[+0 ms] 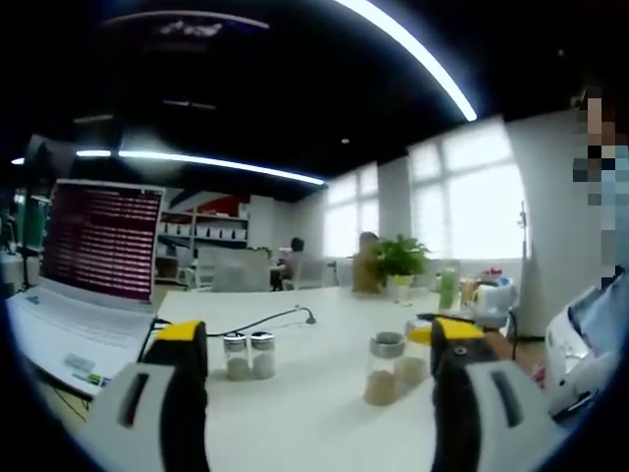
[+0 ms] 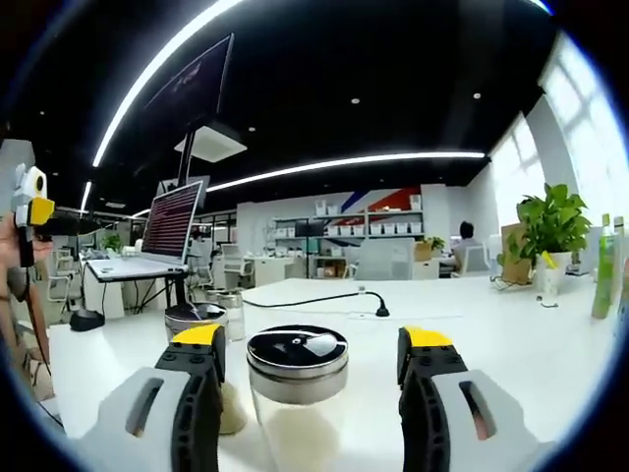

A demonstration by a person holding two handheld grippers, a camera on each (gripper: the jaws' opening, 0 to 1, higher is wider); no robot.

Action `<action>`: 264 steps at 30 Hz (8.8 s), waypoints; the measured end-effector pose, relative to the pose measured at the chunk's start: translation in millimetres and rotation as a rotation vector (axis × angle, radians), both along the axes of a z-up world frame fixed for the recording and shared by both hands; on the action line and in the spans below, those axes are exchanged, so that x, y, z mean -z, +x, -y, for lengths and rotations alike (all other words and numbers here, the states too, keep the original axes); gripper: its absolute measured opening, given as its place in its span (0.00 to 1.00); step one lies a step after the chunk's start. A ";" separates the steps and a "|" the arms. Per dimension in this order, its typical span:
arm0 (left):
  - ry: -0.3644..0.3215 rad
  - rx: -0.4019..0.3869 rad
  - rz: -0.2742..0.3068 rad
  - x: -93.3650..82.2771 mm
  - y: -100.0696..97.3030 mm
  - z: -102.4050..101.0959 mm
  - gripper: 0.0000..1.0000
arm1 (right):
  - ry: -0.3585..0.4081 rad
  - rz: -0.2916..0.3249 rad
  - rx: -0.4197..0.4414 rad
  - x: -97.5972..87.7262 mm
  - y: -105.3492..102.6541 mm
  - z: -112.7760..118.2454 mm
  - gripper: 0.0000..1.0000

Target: Rotate the seasoning bottle until the label or dispensing opening points toward the visible target arrow and the bottle remains upright within the marked orientation range

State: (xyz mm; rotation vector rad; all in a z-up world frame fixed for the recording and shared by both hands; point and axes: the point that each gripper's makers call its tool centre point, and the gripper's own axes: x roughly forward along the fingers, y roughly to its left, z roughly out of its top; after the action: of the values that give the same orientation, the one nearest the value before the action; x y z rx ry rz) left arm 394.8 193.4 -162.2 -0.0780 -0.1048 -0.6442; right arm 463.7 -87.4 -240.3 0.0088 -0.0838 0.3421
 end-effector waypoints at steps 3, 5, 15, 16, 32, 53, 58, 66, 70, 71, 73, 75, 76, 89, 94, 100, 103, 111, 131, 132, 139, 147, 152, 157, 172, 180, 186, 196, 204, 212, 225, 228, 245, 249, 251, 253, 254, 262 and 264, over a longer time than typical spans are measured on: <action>-0.005 -0.003 -0.004 0.8 -0.9 -1.6 1.00 | -0.012 0.016 -0.002 -4.8 -5.6 0.6 0.72; -0.006 -0.008 -0.005 1.6 -1.4 -1.5 1.00 | -0.013 0.007 -0.019 -6.2 -9.2 0.7 0.72; 0.012 0.036 -0.017 7.3 -4.3 9.3 0.99 | -0.068 -0.032 -0.208 -28.6 -38.6 -8.5 0.75; 0.010 0.035 -0.019 7.7 -4.4 9.5 0.99 | -0.099 -0.017 -0.251 -32.4 -36.6 -10.9 0.77; 0.026 0.037 -0.018 7.6 -4.6 16.3 0.97 | -0.031 -0.113 -0.680 -5.5 -15.2 -17.5 0.77; 0.016 0.040 -0.015 4.0 -3.1 8.3 0.96 | -0.088 -0.186 -0.790 21.9 -2.8 -40.3 0.51; 0.021 0.043 -0.024 6.0 -1.3 8.0 0.96 | -0.092 -0.196 -0.795 25.3 -0.8 -42.2 0.47; 0.026 0.044 -0.032 8.4 -0.3 8.9 0.95 | -0.131 -0.150 -0.807 26.5 -1.2 -42.6 0.46; 0.022 0.040 -0.038 9.6 -0.6 7.2 0.95 | -0.118 -0.156 -0.803 27.0 -2.2 -42.8 0.46; 0.022 0.037 -0.037 9.6 -0.6 6.4 0.95 | -0.123 -0.157 -0.799 27.4 -3.4 -43.6 0.46; 0.019 0.034 -0.036 9.5 -1.2 5.5 0.95 | -0.124 -0.160 -0.793 28.0 -3.7 -43.6 0.45; 0.018 0.037 -0.036 9.5 -2.1 5.0 0.94 | -0.121 -0.158 -0.787 28.2 -3.9 -43.5 0.45; 0.017 0.038 -0.036 9.5 -2.5 4.7 0.94 | -0.120 -0.158 -0.784 28.2 -4.0 -43.5 0.45; 0.017 0.036 -0.039 10.9 -3.4 5.0 0.94 | -0.107 -0.152 -0.697 28.1 -1.4 -41.4 0.45; 0.015 0.033 -0.040 11.3 -2.8 3.4 0.94 | -0.102 -0.147 -0.658 28.5 -1.2 -40.2 0.45; 0.014 0.037 -0.039 11.3 -4.7 3.0 0.94 | -0.096 -0.138 -0.601 29.0 -1.1 -39.0 0.45; 0.019 0.034 -0.042 12.3 -4.8 2.8 0.94 | -0.100 -0.143 -0.564 29.5 -0.9 -39.0 0.45; 0.023 0.038 -0.043 13.0 -5.0 5.4 0.94 | -0.090 -0.127 -0.514 29.3 0.9 -37.8 0.45; 0.013 0.041 -0.047 12.1 -4.6 4.2 0.94 | -0.065 -0.103 -0.324 28.5 6.5 -29.2 0.45; 0.011 0.040 -0.044 11.6 -4.5 3.9 0.94 | -0.066 -0.103 -0.318 28.6 6.4 -29.1 0.45; 0.006 0.029 -0.047 12.4 -3.7 1.7 0.93 | -0.054 -0.091 -0.254 28.1 7.0 -27.8 0.45; 0.006 0.028 -0.049 11.9 -3.4 0.0 0.93 | -0.045 -0.089 -0.209 28.1 7.8 -25.8 0.45; 0.011 0.028 -0.047 11.6 -3.1 0.2 0.93 | -0.039 -0.088 -0.193 28.2 7.9 -25.2 0.45; 0.013 0.030 -0.055 13.9 -1.3 0.4 0.93 | -0.033 -0.088 -0.155 28.1 9.2 -23.4 0.45; -0.003 0.014 -0.053 11.9 -2.0 -6.3 0.92 | -0.075 -0.070 -0.099 32.2 11.4 -22.5 0.48; -0.005 0.007 -0.053 11.6 -1.6 -9.4 0.92 | -0.057 -0.025 -0.019 14.5 10.5 -0.4 0.75; -0.005 0.009 -0.050 10.5 -2.4 -9.5 0.92 | -0.057 -0.017 -0.016 6.7 5.2 6.8 0.75; -0.006 0.004 -0.045 9.2 -4.3 -11.3 0.92 | 0.014 -0.072 -0.256 -14.8 -9.6 4.8 0.67; 0.004 -0.005 -0.052 11.3 -3.9 -12.0 0.92 | -0.013 -0.091 -0.483 -17.7 -8.2 -1.5 0.55; 0.007 0.000 -0.049 11.5 -5.8 -9.5 0.92 | 0.055 -0.074 -0.692 -28.3 -8.6 -3.0 0.61; 0.011 -0.005 -0.050 11.1 -5.2 -10.9 0.92 | -0.033 -0.166 -0.878 5.0 -6.1 -16.1 0.63; 0.009 -0.007 -0.045 9.8 -5.4 -11.6 0.91 | -0.081 -0.145 -0.935 9.0 -13.3 -18.0 0.52; 0.006 -0.006 -0.059 12.5 -0.4 -11.5 0.91 | -0.065 -0.120 -1.001 6.6 -16.2 -24.8 0.38; 0.003 -0.013 -0.058 11.5 0.4 -12.5 0.91 | -0.054 -0.128 -0.982 6.2 -14.7 -26.3 0.38; 0.004 -0.015 -0.052 9.8 -0.1 -12.6 0.91 | -0.057 -0.132 -0.970 6.1 -13.6 -26.2 0.38; -0.002 -0.014 -0.047 7.8 -0.6 -12.4 0.90 | -0.056 -0.132 -0.959 6.2 -13.0 -26.1 0.38; -0.001 -0.014 -0.047 7.8 -0.5 -12.0 0.90 | -0.057 -0.131 -0.954 6.3 -13.1 -25.9 0.38; 0.010 -0.002 -0.049 8.7 0.8 -9.0 0.88 | -0.060 -0.134 -0.920 6.3 -10.8 -25.3 0.38; 0.007 0.000 -0.047 7.9 0.1 -8.8 0.88 | -0.058 -0.135 -0.915 6.3 -10.5 -25.3 0.38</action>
State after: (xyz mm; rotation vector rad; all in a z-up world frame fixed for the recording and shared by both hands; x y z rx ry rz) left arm 394.9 202.2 -170.1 -0.0860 -0.0573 -0.6424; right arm 453.2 -62.1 -246.7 0.0121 0.0713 1.2562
